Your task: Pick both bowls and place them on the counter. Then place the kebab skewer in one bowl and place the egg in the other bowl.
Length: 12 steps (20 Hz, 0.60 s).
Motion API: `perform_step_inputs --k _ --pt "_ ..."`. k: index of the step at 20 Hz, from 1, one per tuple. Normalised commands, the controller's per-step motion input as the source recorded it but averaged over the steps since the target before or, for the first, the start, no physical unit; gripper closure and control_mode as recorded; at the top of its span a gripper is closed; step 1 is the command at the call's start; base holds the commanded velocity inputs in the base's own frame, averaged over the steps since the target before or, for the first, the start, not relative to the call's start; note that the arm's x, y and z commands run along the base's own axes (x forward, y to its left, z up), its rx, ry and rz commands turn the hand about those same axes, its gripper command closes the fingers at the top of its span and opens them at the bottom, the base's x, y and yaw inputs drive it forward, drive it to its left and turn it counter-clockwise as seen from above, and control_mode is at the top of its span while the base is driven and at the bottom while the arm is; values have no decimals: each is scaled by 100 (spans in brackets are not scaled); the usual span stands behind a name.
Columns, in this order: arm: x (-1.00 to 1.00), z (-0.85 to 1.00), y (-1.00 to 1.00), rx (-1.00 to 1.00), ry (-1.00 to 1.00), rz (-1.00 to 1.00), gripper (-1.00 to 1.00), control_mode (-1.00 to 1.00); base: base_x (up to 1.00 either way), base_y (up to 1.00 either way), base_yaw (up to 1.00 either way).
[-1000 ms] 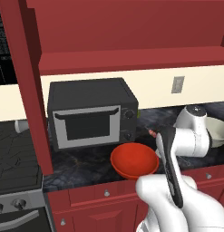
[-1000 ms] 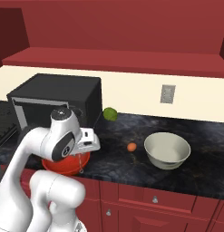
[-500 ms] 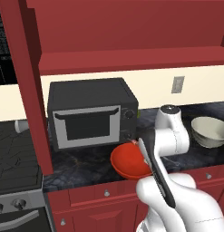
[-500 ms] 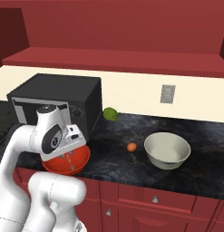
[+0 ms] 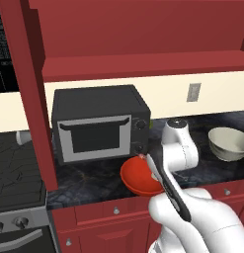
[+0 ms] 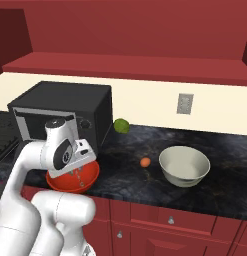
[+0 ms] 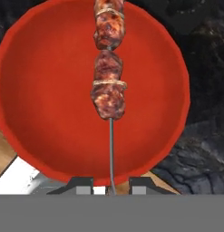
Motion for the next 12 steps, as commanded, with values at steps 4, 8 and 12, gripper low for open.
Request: perform_step_inputs --k 4,8,12 --pt "33 -28 15 0 9 0 100 -100 0 0 0" --pt "20 -28 9 0 11 0 100 -100 0 0 0" --pt "10 -18 5 0 9 0 100 -100 0 0 0"
